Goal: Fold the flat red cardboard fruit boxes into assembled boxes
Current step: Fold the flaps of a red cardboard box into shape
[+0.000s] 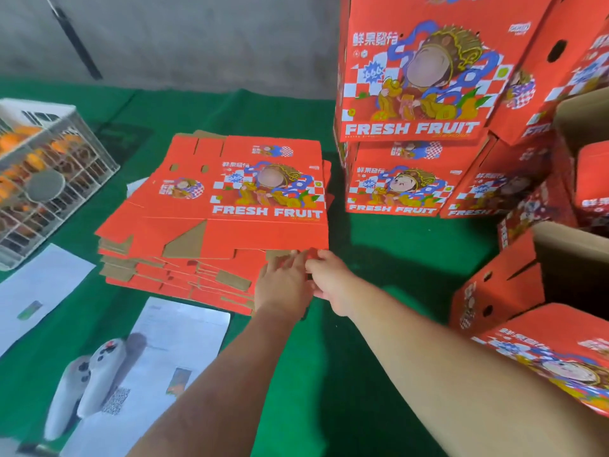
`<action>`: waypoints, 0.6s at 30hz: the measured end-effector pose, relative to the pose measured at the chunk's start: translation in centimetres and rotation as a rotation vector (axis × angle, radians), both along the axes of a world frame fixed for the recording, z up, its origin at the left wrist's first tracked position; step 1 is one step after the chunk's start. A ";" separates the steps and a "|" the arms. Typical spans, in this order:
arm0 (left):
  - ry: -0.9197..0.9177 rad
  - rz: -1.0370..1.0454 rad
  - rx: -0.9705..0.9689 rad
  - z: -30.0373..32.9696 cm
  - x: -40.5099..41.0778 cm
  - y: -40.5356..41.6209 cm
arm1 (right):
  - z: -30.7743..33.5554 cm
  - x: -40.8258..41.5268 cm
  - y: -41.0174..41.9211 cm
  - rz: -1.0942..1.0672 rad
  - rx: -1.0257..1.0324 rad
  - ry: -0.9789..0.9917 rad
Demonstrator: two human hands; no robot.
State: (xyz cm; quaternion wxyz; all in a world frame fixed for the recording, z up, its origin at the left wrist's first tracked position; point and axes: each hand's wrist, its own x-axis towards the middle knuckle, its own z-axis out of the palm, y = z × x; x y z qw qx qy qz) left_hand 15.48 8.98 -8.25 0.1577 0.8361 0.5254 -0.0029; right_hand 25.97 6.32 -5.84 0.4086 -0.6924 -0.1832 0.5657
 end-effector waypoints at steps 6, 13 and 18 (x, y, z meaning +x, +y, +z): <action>-0.327 -0.182 -0.147 -0.9 -0.4 -2.4 | -0.5 1.4 0.1 -0.330 -0.124 0.028; -0.349 0.379 0.245 -0.3 -7.8 0.6 | -0.4 4.0 -0.9 -0.333 -0.194 0.109; -0.396 0.581 0.212 -0.6 -13.1 -0.2 | 0.8 5.3 -3.4 -0.574 0.111 0.418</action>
